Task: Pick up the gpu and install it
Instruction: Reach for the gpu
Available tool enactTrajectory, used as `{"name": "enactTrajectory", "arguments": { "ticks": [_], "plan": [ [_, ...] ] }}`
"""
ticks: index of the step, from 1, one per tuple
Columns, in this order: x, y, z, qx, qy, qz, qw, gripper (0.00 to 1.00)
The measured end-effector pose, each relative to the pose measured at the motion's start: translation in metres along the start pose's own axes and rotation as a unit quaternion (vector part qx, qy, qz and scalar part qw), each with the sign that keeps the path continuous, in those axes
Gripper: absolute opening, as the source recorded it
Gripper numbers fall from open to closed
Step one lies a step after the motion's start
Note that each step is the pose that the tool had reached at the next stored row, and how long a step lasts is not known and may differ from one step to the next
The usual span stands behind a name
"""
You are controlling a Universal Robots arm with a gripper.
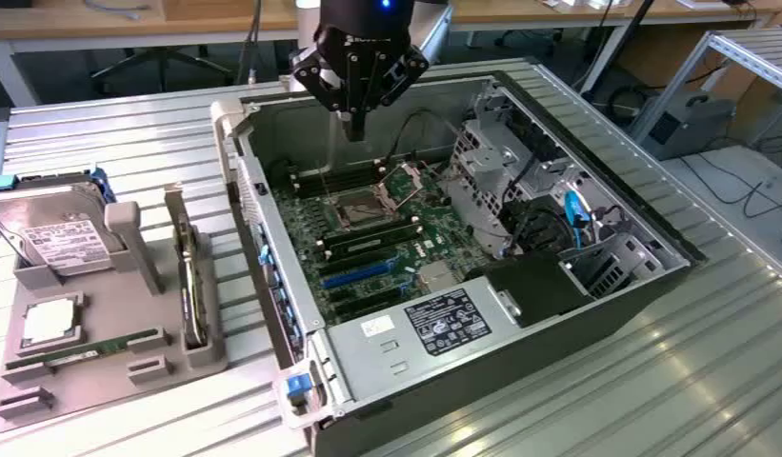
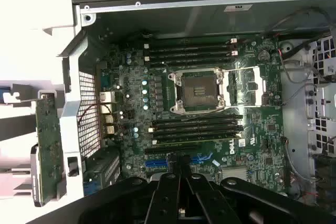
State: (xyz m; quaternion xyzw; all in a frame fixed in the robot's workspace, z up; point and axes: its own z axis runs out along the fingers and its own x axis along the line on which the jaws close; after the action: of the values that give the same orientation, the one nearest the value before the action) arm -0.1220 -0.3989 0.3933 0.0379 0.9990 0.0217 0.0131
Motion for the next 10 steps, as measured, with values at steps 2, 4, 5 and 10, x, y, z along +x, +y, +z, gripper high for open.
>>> {"name": "enactTrajectory", "arguments": {
  "ticks": [2, 4, 5, 10],
  "plan": [
    [0.0000, 0.0000, 0.0000, 0.0000, 0.0000, 0.000, 1.0000, 0.11],
    [0.0004, 0.0000, -0.0001, 0.0001, 0.0000, 0.000, 1.0000, 0.11],
    [0.0007, 0.0000, 0.0000, 0.0000, 0.0000, 0.000, 1.0000, 0.11],
    [0.0024, -0.0002, -0.0001, 0.0000, 0.0000, 0.000, 1.0000, 0.11]
  ]
}}
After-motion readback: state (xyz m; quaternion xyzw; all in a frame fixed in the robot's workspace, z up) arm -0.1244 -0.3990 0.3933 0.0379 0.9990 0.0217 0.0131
